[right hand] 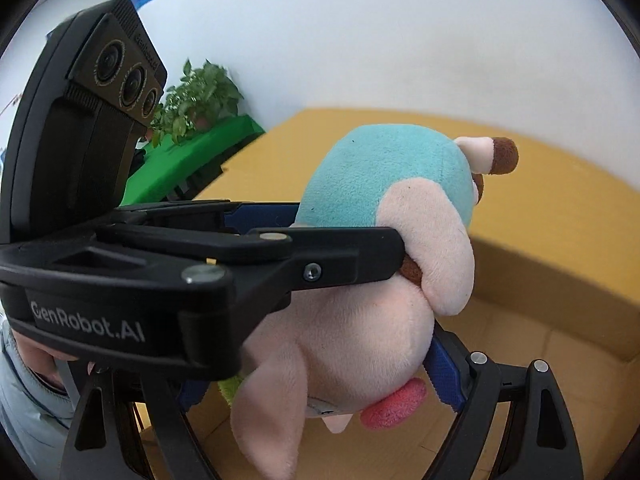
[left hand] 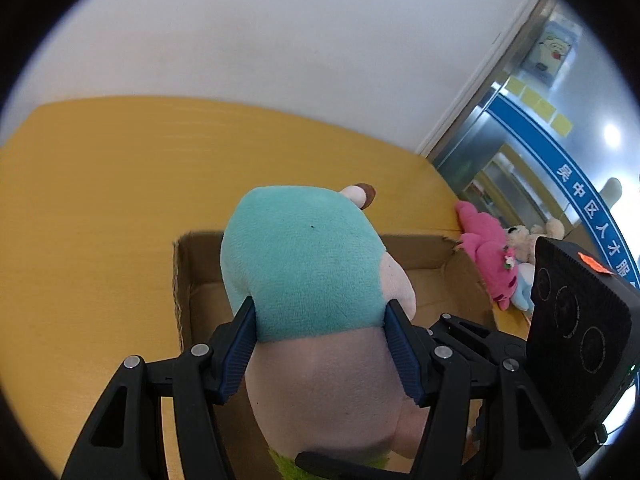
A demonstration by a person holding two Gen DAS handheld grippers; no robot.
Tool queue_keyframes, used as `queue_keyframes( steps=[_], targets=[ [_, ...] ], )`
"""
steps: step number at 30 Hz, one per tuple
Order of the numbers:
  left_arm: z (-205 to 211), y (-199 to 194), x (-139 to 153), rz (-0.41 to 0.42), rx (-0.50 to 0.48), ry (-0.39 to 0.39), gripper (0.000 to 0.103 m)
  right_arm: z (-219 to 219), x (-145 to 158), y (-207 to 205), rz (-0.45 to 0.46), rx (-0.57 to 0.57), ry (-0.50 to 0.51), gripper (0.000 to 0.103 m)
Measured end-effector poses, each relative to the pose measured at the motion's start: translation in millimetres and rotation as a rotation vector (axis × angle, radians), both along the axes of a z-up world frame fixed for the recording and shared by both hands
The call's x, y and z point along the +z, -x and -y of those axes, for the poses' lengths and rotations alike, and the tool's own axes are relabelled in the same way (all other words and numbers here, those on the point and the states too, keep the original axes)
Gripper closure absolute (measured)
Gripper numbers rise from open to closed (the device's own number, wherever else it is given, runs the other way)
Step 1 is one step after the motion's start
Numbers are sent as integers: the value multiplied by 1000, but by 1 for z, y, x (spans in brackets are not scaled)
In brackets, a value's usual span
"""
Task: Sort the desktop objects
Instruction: 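Lift the pig plush with the left tool and carry it over the cardboard box, then open the left tool to drop the pig plush into the box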
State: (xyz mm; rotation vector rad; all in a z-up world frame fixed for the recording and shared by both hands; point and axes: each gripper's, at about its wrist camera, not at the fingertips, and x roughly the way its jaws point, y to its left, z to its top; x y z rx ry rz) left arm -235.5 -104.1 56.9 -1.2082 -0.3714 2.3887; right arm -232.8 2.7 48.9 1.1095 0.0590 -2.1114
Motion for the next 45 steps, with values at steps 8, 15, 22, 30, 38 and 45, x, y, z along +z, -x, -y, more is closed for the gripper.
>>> queue_keyframes(
  steps=[8,15,22,30,38,45],
  targets=[
    [6,6,-32,136,99,143,40,0,-61,55,229,73,128,16],
    [0,6,-28,120,123,183,36,4,-79,55,274,50,122,4],
    [26,-45,29,-45,225,167,36,-12,-33,3,166,5,13,1],
    [-14,-159,84,-304,224,283,24,-82,54,-113,-118,-130,-76,0],
    [-96,-261,87,-459,181,294,23,-147,65,-218,-280,-335,-157,0],
    [-121,-294,80,-458,168,273,23,-174,72,-276,-367,-369,-181,1]
  ],
)
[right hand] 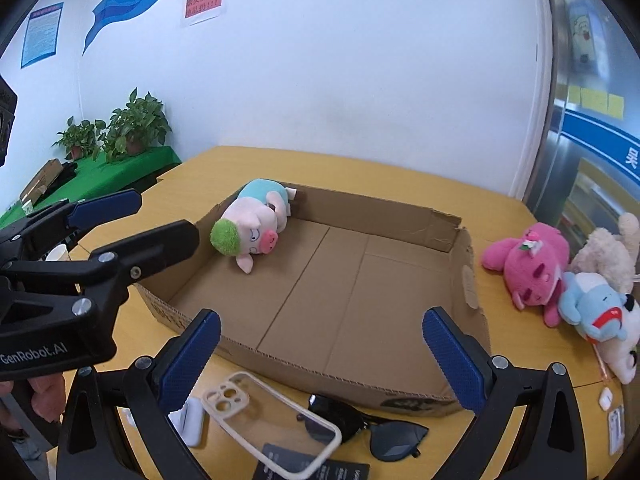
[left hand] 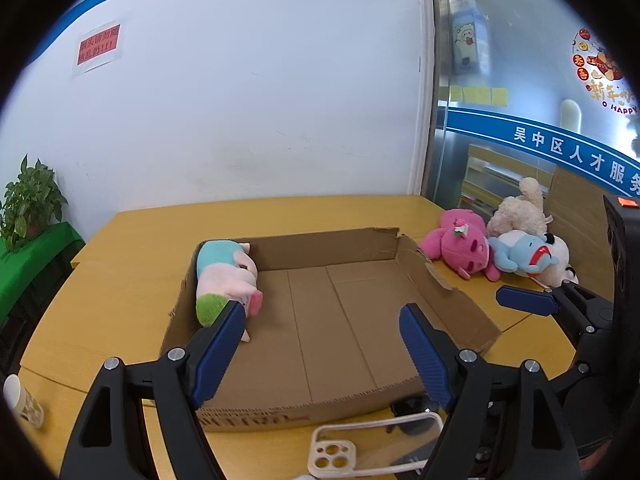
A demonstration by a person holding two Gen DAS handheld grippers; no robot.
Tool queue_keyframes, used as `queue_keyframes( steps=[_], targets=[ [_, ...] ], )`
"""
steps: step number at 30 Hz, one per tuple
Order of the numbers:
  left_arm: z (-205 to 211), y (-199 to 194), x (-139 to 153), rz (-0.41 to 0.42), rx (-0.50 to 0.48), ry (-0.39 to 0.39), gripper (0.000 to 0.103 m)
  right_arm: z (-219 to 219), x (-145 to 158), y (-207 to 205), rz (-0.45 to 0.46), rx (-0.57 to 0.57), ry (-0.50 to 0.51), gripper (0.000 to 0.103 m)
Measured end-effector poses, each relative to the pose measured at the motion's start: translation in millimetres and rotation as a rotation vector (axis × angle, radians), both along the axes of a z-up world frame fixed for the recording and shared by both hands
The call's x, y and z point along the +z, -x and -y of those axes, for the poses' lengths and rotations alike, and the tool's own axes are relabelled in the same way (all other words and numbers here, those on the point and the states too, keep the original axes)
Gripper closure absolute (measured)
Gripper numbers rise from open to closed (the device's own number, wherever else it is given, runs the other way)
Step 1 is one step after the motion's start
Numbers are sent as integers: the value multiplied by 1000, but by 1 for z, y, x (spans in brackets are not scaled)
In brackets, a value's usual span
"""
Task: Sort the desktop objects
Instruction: 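Open the left tool to drop the pig plush into the box, then move the left tool to the black charger box and grasp it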
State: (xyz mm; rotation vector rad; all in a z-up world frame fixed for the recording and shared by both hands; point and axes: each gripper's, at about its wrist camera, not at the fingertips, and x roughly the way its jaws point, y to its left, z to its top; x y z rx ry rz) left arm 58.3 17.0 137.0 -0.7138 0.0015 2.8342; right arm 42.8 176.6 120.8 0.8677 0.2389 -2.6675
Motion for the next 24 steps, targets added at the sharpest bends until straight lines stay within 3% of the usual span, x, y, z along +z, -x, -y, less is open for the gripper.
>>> queue_keyframes(
  steps=[6,14,22,24],
  targets=[
    [-6,-21,-11,12,-12,-9,23,-12,-7,-12,0,5,32,1],
    [7,-41,-62,151,-83,-105,23,-53,-43,-50,45,79,66,0],
    [3,-48,-120,324,-160,-151,24,-82,-130,-82,313,159,53,0],
    [2,-50,-128,353,-171,-176,24,-78,-142,-85,328,164,35,0]
  ],
)
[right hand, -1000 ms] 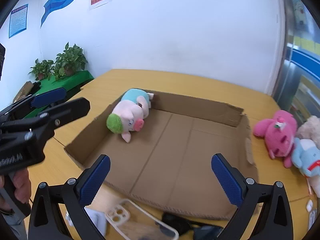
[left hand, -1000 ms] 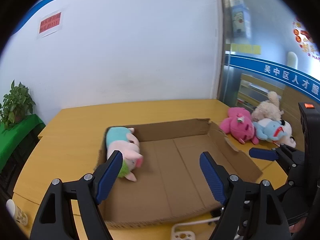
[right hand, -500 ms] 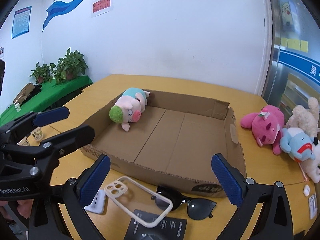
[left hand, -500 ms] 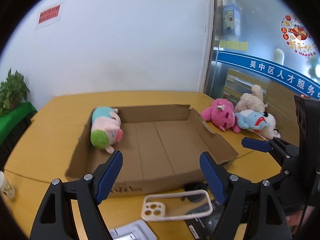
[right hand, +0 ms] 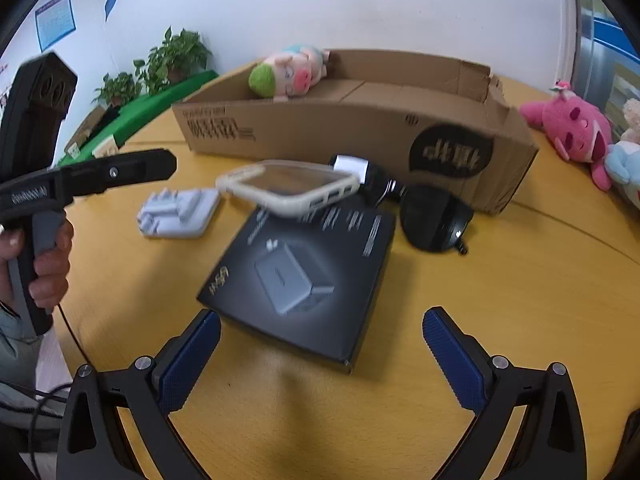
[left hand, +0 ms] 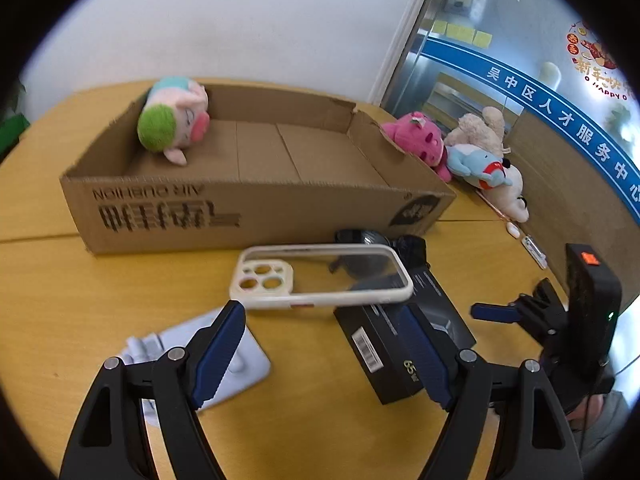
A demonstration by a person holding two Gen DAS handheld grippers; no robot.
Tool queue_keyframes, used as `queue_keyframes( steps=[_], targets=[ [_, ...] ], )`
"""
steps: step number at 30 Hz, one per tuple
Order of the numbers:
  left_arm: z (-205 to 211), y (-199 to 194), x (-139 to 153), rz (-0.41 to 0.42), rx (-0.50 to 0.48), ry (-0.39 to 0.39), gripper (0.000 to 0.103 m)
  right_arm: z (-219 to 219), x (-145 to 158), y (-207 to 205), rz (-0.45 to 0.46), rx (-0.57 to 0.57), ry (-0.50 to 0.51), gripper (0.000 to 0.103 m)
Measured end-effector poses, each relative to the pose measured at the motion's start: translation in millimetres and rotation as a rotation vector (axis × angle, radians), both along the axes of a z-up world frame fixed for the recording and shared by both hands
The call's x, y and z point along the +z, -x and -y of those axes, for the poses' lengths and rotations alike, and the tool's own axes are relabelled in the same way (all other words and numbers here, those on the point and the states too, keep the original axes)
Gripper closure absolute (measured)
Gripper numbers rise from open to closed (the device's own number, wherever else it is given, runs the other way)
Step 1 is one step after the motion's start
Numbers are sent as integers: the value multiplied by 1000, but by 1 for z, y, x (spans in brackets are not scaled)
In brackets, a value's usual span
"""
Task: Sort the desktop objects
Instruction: 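Move the left tool to the black charger box and grasp it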
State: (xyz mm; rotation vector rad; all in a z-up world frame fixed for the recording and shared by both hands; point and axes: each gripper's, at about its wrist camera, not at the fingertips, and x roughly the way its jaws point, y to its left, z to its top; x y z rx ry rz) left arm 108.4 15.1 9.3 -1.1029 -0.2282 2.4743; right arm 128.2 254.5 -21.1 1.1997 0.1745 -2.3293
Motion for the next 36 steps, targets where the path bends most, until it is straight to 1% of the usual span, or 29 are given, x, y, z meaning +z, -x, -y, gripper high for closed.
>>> queue_keyframes(
  steps=[2,4,7,8,10,12,13,14,15,17,19,21,23,25,27,28,30,31,32,33,34,36],
  targets=[
    [-1,0,-6,33,-14,-18,24,8,-8,-3,9,10,-3,0],
    [-3,-2,-10,48,-40,-24,24,20,-13,-7,38,50,35,0],
    [-4,-4,-18,70,-84,-61,24,36,-9,-24,26,157,74,1],
    [-4,-3,-22,79,-94,-72,24,39,-6,-31,2,178,74,1],
    [-6,4,-30,101,-115,-93,24,39,-5,-35,-36,157,31,1],
    [-12,16,-40,135,-165,-124,26,36,-10,-27,-14,113,18,1],
    [-19,23,-48,173,-203,-133,26,34,-13,-19,10,83,32,1],
    [-26,26,-53,202,-227,-127,29,35,-13,-15,16,70,42,1],
    [-32,26,-56,214,-244,-111,28,37,-14,-13,14,67,41,1],
    [-42,15,-54,209,-301,-102,30,40,-15,-13,6,67,12,0],
    [-48,-1,-54,231,-360,-101,34,38,-15,-20,-3,75,-8,0],
    [-50,-15,-54,254,-407,-132,34,27,-13,-31,21,98,3,0],
    [-48,-29,-51,257,-436,-159,34,20,-10,-41,33,126,7,1],
    [-44,-30,-46,247,-410,-171,34,13,-7,-50,27,153,0,1],
    [-41,-23,-45,246,-362,-187,34,9,-6,-52,7,155,-28,1],
    [-40,-16,-48,261,-332,-184,34,9,-8,-49,6,155,-37,1],
    [-46,-7,-60,315,-296,-147,34,11,-15,-41,23,161,-54,0],
    [-49,-4,-64,342,-292,-134,30,13,-18,-39,27,165,-66,1],
    [-48,-3,-66,359,-301,-171,32,17,-22,-38,38,194,-62,1],
    [-47,-5,-66,353,-298,-171,30,20,-23,-39,51,215,-54,0],
    [-47,-8,-65,338,-297,-154,30,22,-21,-44,42,237,-50,0],
    [-44,-11,-65,344,-299,-171,31,19,-16,-53,-4,263,-58,1]
  ],
)
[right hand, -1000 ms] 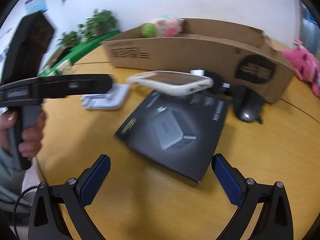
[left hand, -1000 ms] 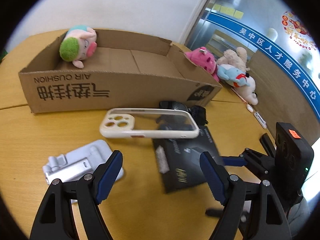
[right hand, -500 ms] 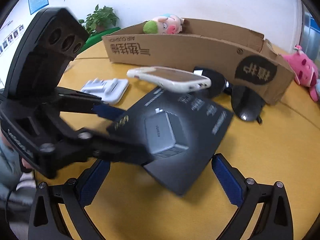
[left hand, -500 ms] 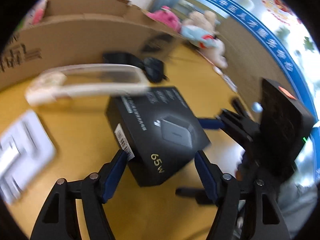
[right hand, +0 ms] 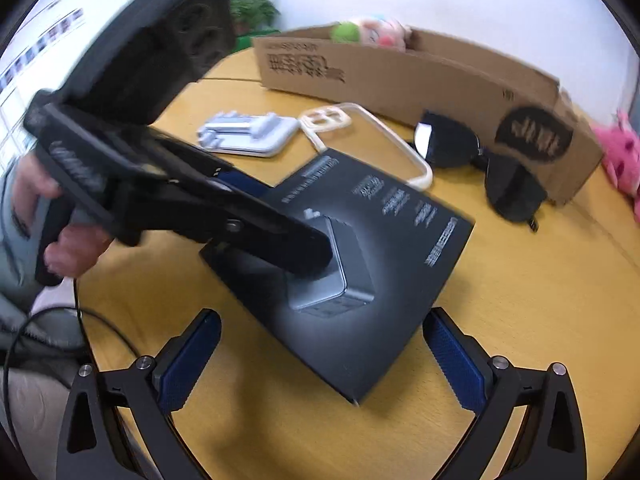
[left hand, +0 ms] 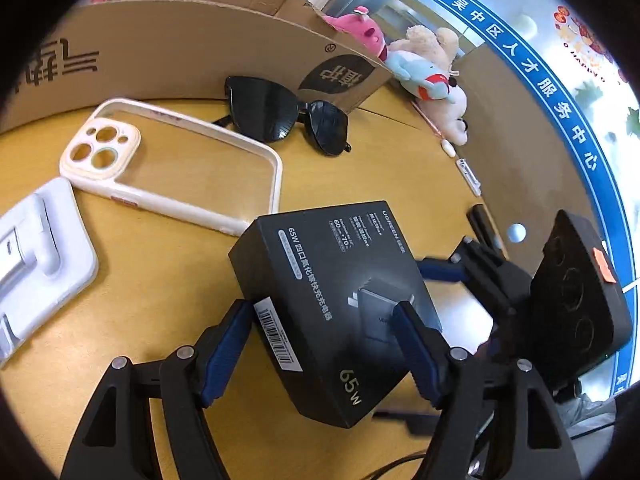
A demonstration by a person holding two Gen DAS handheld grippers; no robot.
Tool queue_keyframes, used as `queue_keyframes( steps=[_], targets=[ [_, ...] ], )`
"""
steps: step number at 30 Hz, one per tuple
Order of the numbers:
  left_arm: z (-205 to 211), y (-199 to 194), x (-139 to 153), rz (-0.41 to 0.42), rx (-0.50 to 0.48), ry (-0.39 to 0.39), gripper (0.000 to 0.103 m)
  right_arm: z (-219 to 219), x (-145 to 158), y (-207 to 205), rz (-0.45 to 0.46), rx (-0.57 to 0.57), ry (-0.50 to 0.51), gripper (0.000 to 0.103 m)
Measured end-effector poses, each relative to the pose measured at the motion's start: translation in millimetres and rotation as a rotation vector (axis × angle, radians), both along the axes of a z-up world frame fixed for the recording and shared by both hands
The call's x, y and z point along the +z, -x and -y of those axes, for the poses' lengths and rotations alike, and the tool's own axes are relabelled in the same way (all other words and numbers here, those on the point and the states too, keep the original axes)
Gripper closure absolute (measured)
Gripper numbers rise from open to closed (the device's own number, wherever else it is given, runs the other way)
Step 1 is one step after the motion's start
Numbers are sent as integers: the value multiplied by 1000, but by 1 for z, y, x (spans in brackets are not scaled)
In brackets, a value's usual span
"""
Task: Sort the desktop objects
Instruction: 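Move the left tool to the black charger box and grasp it, then lift the charger box with the left tool and lower it into the cardboard box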
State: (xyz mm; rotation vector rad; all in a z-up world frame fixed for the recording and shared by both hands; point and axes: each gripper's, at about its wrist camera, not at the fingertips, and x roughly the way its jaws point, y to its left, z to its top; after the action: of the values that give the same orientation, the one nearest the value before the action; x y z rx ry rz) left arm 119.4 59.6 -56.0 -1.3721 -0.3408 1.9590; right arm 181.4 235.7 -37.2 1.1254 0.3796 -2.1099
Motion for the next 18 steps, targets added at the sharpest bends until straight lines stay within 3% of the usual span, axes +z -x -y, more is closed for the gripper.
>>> queue_keyframes(
  steps=[2,5,6,7,10,13,18],
  targets=[
    [2,-2,-1,-1,12,-17,34,-10,3,0,-45,-41,-13,1],
    [-2,-1,-2,7,17,-33,42,-17,-8,14,14,-84,-24,2],
    [-3,-2,0,7,16,-35,44,-14,-11,15,20,-84,-34,7],
    [-4,-3,2,-8,20,-22,44,-9,-13,13,18,-71,-42,13],
    [-1,-8,11,-54,39,-7,45,2,-10,9,-29,-82,-66,12],
    [3,-13,31,-133,63,9,46,3,-1,11,-30,-106,-10,13],
    [19,-13,89,-284,132,-13,46,15,46,18,-144,-107,26,13]
  ],
)
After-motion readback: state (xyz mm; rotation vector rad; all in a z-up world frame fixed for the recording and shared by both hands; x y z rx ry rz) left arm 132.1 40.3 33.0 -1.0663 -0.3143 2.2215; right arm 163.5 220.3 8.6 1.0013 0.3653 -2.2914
